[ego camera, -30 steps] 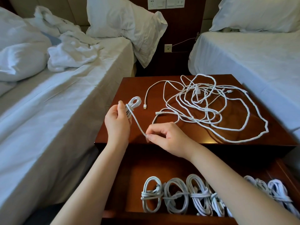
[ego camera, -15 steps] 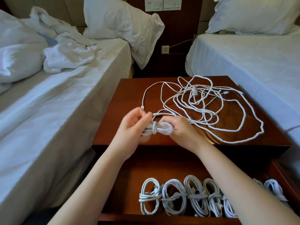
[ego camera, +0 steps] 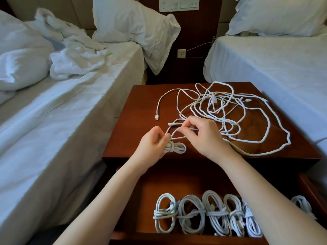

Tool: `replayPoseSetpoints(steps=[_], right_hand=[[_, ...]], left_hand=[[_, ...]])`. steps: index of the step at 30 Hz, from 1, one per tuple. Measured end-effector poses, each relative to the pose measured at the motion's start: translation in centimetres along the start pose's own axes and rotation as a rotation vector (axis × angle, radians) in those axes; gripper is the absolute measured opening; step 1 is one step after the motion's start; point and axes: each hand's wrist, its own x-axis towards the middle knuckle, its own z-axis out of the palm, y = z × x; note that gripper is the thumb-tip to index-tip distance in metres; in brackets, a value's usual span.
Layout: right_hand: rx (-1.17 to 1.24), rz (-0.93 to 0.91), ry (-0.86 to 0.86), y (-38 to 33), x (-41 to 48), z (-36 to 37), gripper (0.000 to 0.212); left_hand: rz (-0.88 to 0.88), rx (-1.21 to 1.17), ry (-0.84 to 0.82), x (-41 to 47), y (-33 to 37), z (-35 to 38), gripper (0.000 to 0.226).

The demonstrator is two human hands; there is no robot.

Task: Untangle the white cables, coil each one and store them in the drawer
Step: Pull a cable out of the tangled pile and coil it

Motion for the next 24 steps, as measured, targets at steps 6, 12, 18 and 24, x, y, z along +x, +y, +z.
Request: replayPoseSetpoints(steps=[6,12,18,24], right_hand=[[0.038,-0.075,-0.139,-2.3,-0.7,0.8,0.014],[-0.056,-0.164,-0.278,-2.9,-0.9,1.0,0.011],[-0.231,-0.223,-0.323,-1.9,-1.1,1.9,0.010],[-0.134,-0.097,-0.349,-0.8,-0.9,1.9,0.017]], left_hand=[[0.041,0.035,0.377,1.1,-0.5,-0.4,0.027],[0.121,-0.101,0.499,0.6,0.1,-0.4,0.023],[0.114,-0.244,0.521,0.0,0.7,-0.2,0.022],[0.175,-0.584,0.236,-0.9,2.0,-0.6,0.026]])
